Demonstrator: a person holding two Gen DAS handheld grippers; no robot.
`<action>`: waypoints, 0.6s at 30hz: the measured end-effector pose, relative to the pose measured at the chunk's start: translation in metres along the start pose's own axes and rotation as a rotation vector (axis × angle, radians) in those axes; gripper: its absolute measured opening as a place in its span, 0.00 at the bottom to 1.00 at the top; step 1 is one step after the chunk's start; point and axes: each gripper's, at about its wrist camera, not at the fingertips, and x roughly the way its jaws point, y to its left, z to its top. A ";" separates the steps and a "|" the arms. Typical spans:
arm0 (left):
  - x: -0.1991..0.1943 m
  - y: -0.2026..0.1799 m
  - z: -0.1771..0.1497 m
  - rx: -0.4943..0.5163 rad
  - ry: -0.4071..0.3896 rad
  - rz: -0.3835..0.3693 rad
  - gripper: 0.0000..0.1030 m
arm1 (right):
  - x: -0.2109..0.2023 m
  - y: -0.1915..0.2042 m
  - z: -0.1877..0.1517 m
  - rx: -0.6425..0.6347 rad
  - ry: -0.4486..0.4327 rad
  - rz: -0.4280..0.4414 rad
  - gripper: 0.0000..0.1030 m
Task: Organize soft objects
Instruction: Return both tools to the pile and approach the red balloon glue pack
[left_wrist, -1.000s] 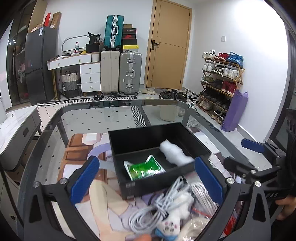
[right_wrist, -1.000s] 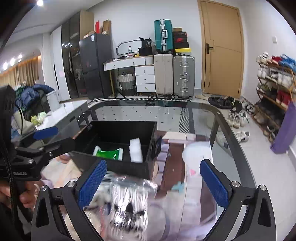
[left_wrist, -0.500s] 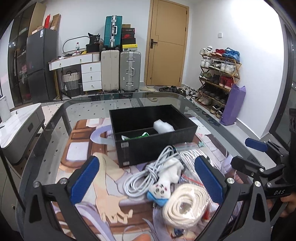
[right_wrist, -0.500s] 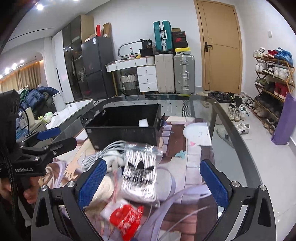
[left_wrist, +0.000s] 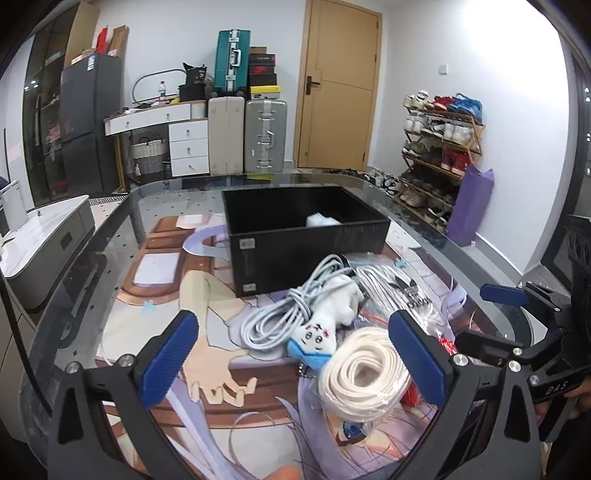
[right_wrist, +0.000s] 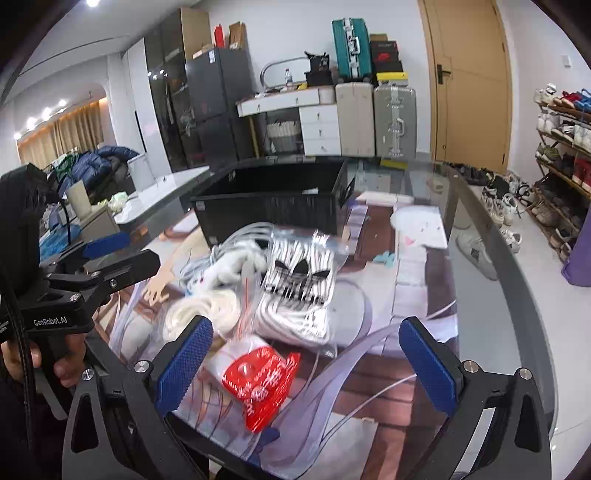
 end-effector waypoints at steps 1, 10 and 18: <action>0.001 -0.001 -0.001 0.007 0.004 0.000 1.00 | 0.002 0.001 -0.003 -0.013 0.015 0.009 0.99; 0.009 -0.009 -0.012 0.045 0.043 -0.039 1.00 | 0.020 0.010 -0.013 -0.055 0.086 0.048 0.99; 0.005 -0.009 -0.016 0.039 0.046 -0.039 1.00 | 0.030 0.021 -0.019 -0.065 0.122 0.093 0.99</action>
